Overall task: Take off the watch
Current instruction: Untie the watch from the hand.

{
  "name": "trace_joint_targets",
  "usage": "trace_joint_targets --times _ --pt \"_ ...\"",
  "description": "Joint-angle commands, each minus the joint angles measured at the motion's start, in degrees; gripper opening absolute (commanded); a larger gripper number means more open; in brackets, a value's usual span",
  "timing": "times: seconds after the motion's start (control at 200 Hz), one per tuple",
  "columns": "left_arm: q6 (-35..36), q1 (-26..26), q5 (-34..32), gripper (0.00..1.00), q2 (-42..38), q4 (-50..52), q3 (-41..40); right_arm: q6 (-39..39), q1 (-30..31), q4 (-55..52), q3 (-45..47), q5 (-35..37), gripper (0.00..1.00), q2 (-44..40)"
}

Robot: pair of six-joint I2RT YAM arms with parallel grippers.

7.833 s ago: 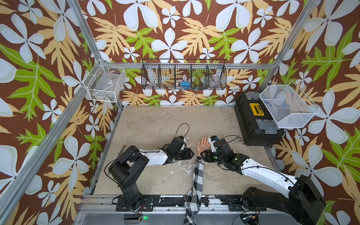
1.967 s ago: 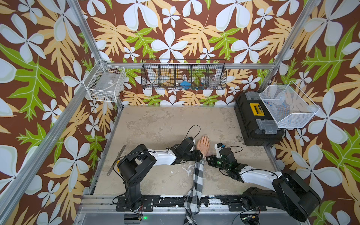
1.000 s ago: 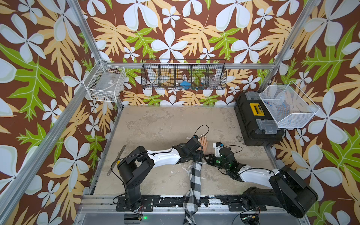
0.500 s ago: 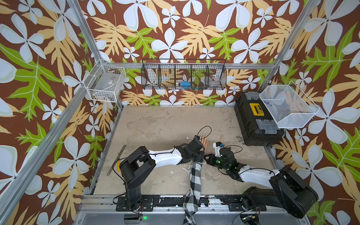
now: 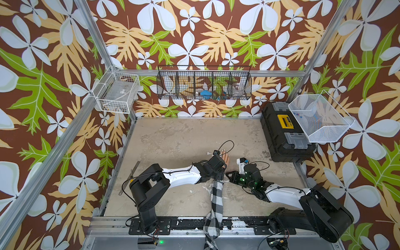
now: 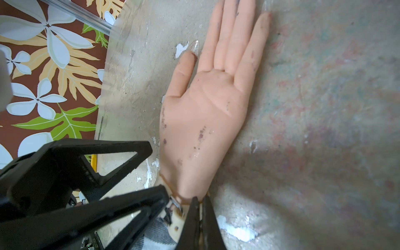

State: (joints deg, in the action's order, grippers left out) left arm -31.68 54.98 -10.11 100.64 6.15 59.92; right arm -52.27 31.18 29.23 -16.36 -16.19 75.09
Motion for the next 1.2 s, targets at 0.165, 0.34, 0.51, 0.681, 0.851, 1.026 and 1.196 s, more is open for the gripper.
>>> trace_joint_targets --times 0.165,0.34,0.51,0.681,0.851,1.026,1.196 --pt "0.27 -0.02 0.77 0.71 -0.67 1.14 0.36 -0.14 0.06 0.47 -0.24 -0.43 0.0 0.31" --pt "0.49 0.72 1.23 0.71 -1.56 1.05 0.19 -0.02 0.04 1.02 -0.43 -0.86 0.0 1.02" --pt "1.48 2.12 0.56 0.71 -1.5 1.41 1.13 -0.03 0.02 1.18 -0.5 -0.94 0.0 1.07" --pt "1.72 3.65 -1.45 0.71 -0.15 3.06 2.12 -0.02 0.03 1.18 -0.52 -0.83 0.0 1.03" --pt "2.26 4.35 -3.61 0.71 1.02 4.27 3.07 -0.02 0.1 1.18 -0.37 -0.77 0.0 0.92" --pt "1.93 4.35 -6.62 0.71 2.0 6.35 4.09 -0.11 0.03 1.29 -0.25 -0.66 0.0 0.92" --pt "1.9 4.37 -9.74 0.71 2.46 8.76 5.26 -0.11 0.07 1.27 -0.08 -0.49 0.0 0.67"
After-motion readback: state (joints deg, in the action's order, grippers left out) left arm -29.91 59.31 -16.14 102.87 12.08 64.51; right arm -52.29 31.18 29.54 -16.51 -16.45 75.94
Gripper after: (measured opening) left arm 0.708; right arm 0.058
